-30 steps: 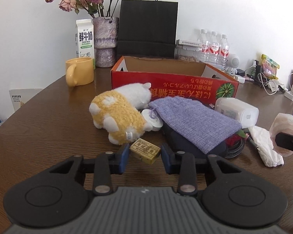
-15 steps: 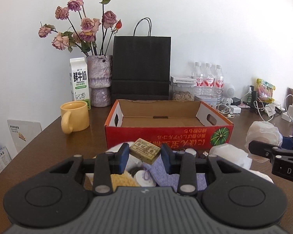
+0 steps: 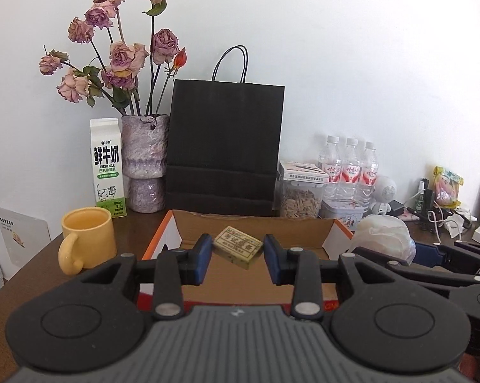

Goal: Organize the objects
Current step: 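Carry the plastic bag into the cardboard box and open the right gripper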

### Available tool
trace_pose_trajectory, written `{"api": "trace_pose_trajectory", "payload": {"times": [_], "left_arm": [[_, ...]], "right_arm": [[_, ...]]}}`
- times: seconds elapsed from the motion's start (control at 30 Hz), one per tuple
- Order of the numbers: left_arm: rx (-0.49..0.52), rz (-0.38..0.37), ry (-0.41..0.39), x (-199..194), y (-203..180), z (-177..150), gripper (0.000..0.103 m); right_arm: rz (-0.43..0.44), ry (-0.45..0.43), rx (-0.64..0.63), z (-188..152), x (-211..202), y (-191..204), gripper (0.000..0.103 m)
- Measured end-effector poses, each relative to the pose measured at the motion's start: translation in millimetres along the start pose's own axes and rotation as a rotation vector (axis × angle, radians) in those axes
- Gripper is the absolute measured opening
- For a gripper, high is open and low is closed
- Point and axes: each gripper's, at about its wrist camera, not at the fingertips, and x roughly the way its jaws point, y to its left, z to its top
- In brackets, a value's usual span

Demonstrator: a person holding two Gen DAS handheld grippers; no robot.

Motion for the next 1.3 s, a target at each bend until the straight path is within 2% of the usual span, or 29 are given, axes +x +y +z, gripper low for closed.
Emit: {"api": "trace_pose_trajectory", "payload": {"times": [0.23, 0.37, 0.53, 0.6, 0.63, 0.67, 0.73, 0.8, 1.1, 1.3], "left_arm": [[-0.008, 0.046, 0.049, 58.0, -8.9, 8.4, 0.036], [-0.030, 0.084, 0.107, 90.0, -6.9, 6.9, 0.036], [-0.027, 0.106, 0.151, 110.3, -0.3, 1.0, 0.037], [-0.036, 0.100, 0.167, 112.9, 2.8, -1.3, 0.039], [-0.041, 0.102, 0.171, 113.1, 4.0, -1.6, 0.053], [-0.044, 0.110, 0.169, 112.6, 4.6, -1.7, 0.080], [-0.049, 0.123, 0.134, 107.3, 4.7, -1.9, 0.103], [-0.048, 0.141, 0.120, 103.5, 3.9, -0.5, 0.103], [-0.044, 0.135, 0.142, 102.6, 1.8, 0.2, 0.103], [-0.043, 0.120, 0.123, 93.3, -0.3, 3.8, 0.103]], "right_arm": [[-0.007, 0.103, -0.009, 12.7, 70.4, -5.5, 0.045], [-0.015, 0.164, 0.011, 8.7, 103.0, -12.0, 0.045], [-0.017, 0.217, 0.002, -5.2, 123.2, -10.5, 0.045], [-0.021, 0.229, -0.004, -7.8, 125.9, -9.0, 0.049], [-0.028, 0.229, -0.006, -8.5, 126.1, -8.6, 0.060], [-0.034, 0.236, -0.006, -9.0, 125.9, -8.6, 0.082], [-0.050, 0.229, 0.005, -8.8, 124.1, -10.4, 0.103], [-0.055, 0.226, 0.015, -7.8, 121.7, -12.8, 0.103], [-0.053, 0.228, 0.025, -6.0, 117.2, -15.7, 0.103], [-0.046, 0.207, 0.017, -1.2, 108.2, -12.2, 0.103]]}}
